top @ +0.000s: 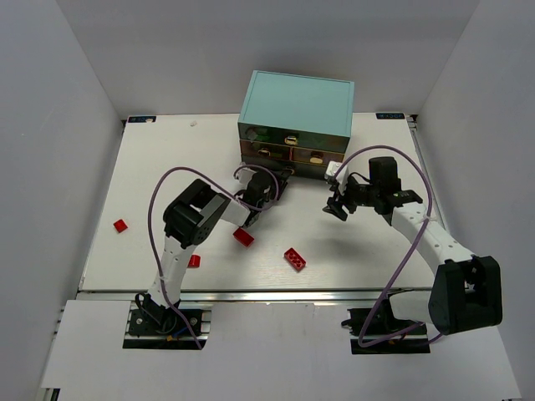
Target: Sort the legos into containers by color
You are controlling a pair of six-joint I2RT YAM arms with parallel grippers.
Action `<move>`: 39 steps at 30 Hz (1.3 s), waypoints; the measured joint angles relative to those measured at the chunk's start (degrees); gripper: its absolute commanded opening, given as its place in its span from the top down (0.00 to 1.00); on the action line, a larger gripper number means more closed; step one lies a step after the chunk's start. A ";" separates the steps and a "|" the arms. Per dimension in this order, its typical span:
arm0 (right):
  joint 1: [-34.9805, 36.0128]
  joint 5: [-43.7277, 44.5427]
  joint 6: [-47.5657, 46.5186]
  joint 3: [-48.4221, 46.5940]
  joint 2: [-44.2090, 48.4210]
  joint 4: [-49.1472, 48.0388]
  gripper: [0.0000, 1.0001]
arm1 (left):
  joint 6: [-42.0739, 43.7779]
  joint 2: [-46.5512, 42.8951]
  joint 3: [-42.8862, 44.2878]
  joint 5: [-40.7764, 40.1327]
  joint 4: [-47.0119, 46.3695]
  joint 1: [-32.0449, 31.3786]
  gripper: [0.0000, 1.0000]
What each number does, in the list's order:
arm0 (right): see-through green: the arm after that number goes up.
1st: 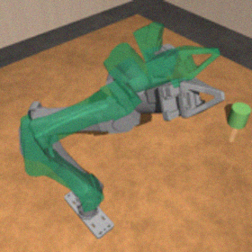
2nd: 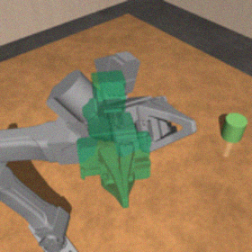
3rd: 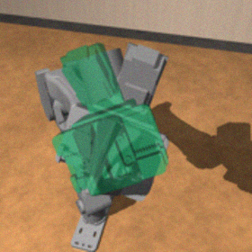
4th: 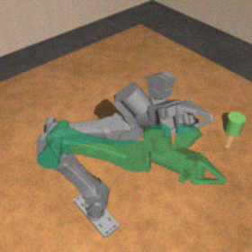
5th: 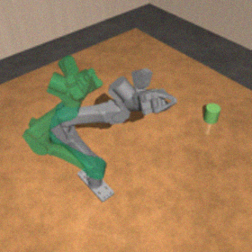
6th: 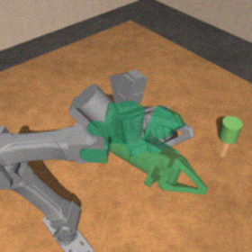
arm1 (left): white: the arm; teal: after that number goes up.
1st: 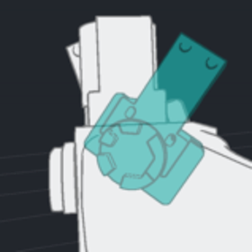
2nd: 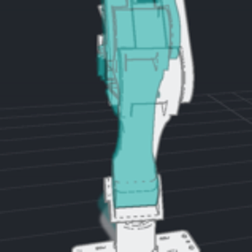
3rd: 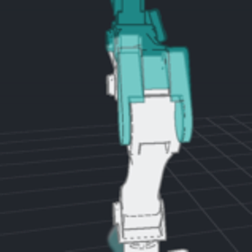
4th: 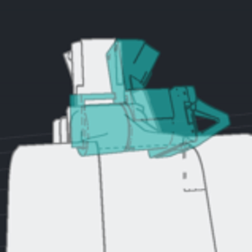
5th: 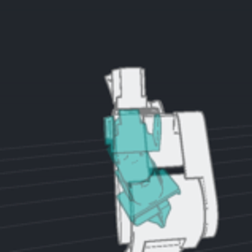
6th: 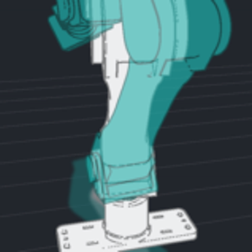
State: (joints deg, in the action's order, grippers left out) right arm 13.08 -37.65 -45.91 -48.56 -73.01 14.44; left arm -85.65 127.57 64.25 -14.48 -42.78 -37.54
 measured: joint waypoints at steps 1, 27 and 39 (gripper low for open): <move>0.00 0.02 0.00 0.13 0.04 -0.02 0.29 | -0.17 0.26 0.00 -0.07 -0.50 0.00 0.39; 0.00 0.92 -1.07 0.66 0.11 -0.07 0.28 | -4.31 3.58 -0.79 -2.67 -14.64 -0.04 0.38; -0.31 1.53 -1.09 0.66 0.11 -0.07 0.29 | -4.68 5.35 1.73 -1.60 -11.41 -0.26 0.55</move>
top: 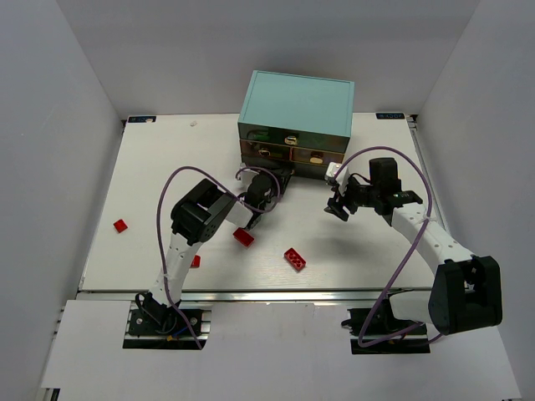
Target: Sort the legos into containers by color
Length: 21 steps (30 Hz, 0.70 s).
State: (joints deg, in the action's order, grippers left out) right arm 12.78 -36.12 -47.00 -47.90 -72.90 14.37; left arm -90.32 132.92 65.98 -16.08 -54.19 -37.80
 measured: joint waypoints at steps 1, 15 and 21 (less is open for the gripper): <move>-0.02 0.00 0.00 0.00 0.00 0.00 0.29 | -0.09 0.00 0.13 -0.02 -0.09 0.00 0.61; -0.07 -0.07 -0.04 0.02 0.00 0.04 0.28 | -1.01 -0.72 -4.79 1.57 -5.90 -0.20 0.76; -0.07 -0.33 -0.42 0.07 0.00 0.13 0.29 | -1.05 -6.29 -15.10 4.79 -8.98 -0.79 0.76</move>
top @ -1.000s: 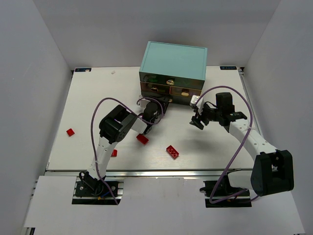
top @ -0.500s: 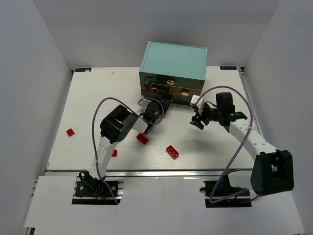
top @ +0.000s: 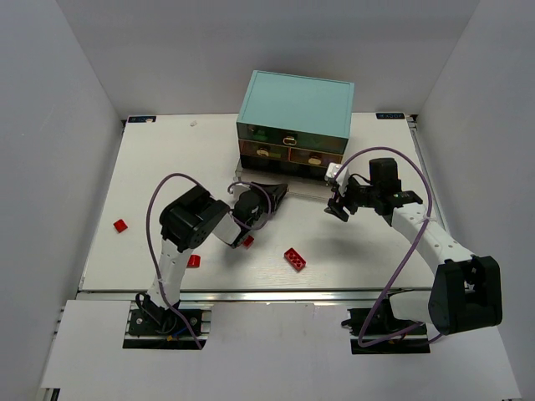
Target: Sort the legos into containers by color
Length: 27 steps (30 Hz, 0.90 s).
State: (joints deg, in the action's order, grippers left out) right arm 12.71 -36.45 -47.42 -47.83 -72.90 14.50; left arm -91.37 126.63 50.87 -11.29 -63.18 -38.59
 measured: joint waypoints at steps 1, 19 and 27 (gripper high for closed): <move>0.00 -0.13 0.00 0.02 0.02 0.04 0.29 | -0.02 -1.16 -1.97 0.46 -0.39 -0.11 0.75; 1.73 -7.96 -7.39 0.76 0.48 9.57 0.19 | 0.44 -11.65 -11.10 3.54 5.60 -0.09 0.30; 8.70 -9.64 -7.08 0.81 2.47 12.13 0.24 | 3.91 -34.29 -14.29 5.22 22.53 1.31 0.26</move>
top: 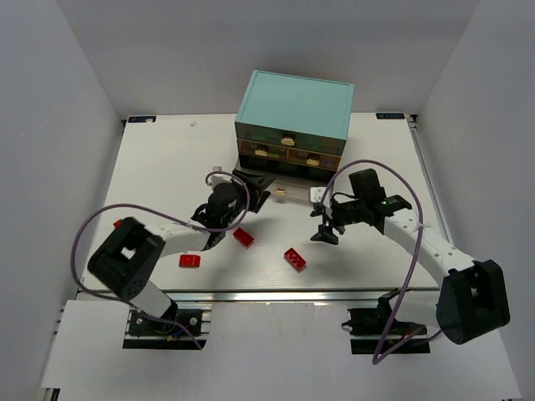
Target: Sort the legos into containers by color
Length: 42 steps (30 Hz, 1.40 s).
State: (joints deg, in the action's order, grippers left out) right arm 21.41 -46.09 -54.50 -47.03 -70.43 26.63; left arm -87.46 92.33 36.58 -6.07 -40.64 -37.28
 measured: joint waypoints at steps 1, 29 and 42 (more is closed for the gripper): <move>1.07 0.66 1.07 0.00 0.00 -0.33 0.27 | 0.90 -2.56 0.13 0.04 2.86 0.11 0.26; 25.00 33.48 44.54 0.52 -10.16 -5.44 0.16 | 22.47 -37.81 13.22 -24.48 89.66 1.86 0.09; 29.94 41.51 53.24 -0.98 -19.65 -10.43 0.23 | 19.96 -43.08 9.99 -24.59 96.80 1.86 0.10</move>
State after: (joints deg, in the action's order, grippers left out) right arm 51.35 -4.58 -1.26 -48.01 -90.08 16.21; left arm -67.51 49.25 46.57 -30.65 56.16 -35.42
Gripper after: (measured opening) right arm 0.820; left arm 0.900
